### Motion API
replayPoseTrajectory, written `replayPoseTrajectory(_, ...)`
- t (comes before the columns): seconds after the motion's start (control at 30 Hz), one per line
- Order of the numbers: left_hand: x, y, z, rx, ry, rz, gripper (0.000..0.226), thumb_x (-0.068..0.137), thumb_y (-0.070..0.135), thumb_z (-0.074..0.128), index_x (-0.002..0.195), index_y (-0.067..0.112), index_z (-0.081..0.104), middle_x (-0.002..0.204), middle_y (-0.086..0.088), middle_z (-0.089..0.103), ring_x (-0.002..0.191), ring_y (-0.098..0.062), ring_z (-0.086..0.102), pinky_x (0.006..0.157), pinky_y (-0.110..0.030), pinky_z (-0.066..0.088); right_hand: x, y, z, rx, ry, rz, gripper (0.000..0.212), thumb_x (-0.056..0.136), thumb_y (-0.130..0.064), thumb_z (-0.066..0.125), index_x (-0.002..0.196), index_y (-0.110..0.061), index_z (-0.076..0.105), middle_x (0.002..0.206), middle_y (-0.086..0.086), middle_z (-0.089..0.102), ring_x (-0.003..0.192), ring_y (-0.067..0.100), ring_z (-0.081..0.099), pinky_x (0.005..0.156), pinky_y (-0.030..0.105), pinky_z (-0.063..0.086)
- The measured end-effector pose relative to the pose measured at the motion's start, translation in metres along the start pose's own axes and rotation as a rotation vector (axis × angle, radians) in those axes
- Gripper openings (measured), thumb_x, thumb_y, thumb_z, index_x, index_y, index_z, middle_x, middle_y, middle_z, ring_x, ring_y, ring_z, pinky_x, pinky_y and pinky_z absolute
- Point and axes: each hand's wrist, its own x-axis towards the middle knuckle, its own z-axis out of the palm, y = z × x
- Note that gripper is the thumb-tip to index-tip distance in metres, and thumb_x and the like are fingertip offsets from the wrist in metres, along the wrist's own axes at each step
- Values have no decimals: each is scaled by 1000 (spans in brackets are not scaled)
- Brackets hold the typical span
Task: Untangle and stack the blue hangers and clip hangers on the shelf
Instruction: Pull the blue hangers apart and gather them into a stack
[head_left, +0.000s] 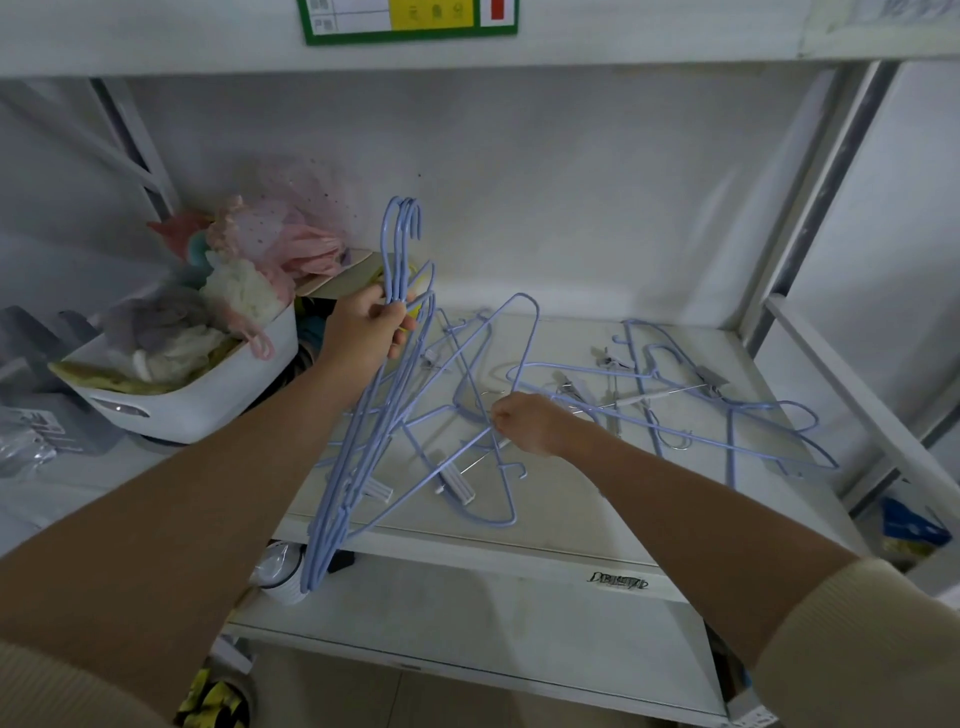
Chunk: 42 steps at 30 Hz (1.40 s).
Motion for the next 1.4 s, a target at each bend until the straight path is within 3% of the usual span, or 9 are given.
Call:
replayPoseTrajectory(0.1,2,-1,-3,5,4,0,21,96,5,42,104,11,61,72,-5,58,56,-13,44,44,-17,38,1,-1,0,-53,-22,-21,34,101,-7,33,124,0,56,118,17,52,108,29,52,91,32,41)
replayPoseTrajectory(0.27,4,4,-6,35,2,20,19,96,4,43,102,12,59,71,-4,58,56,-14,45,47,-21,40,-8,4,-30,-62,12,-32,21,98,-9,35,90,-9,54,98,6,43,77,19,44,49,17,33)
replayPoseTrajectory(0.47,4,19,2,69,-30,24,19,97,4,42,104,10,59,70,-4,57,47,-3,50,40,-14,41,-19,13,-75,-144,59,-3,20,89,-14,53,106,-13,41,93,11,56,88,32,55,72,35,42)
replayPoseTrajectory(0.63,0,31,15,10,-42,-7,17,97,3,42,102,4,58,70,-8,57,51,-13,53,40,-15,46,-32,9,-99,-629,172,-32,27,98,-24,45,120,-11,54,118,16,61,109,36,60,78,35,42)
replayPoseTrajectory(0.83,3,37,32,-2,-6,-62,17,96,2,44,99,2,60,66,-11,57,49,-19,56,38,-20,46,-47,2,-125,-1037,269,-60,32,103,-26,35,130,-27,52,117,5,66,110,27,60,96,40,37)
replayPoseTrajectory(0.93,3,37,36,45,28,-70,17,95,1,42,96,3,60,67,-11,58,50,-22,55,37,-21,48,-48,3,-133,-1089,260,12,31,101,-25,37,127,-31,53,117,1,66,113,25,58,102,43,30)
replayPoseTrajectory(1.1,-1,29,29,32,68,-115,17,93,2,45,94,8,60,70,-14,60,53,-22,59,56,-35,59,-58,12,-144,-1137,184,99,25,95,-9,42,105,-19,62,96,-4,67,83,18,59,82,34,35)
replayPoseTrajectory(1.3,-11,40,49,-23,-103,-110,16,93,1,47,100,4,61,72,-11,62,51,-15,64,47,-20,56,-55,-16,-144,-1202,220,-6,28,99,-19,46,72,-17,43,73,-4,56,70,16,50,94,38,36)
replayPoseTrajectory(1.4,-14,48,64,-3,-197,-84,18,93,0,46,101,3,62,74,-15,63,47,-11,65,49,-23,57,-53,-28,-144,-1224,326,-69,14,98,-26,49,88,-23,59,99,-2,70,101,23,58,103,45,30)
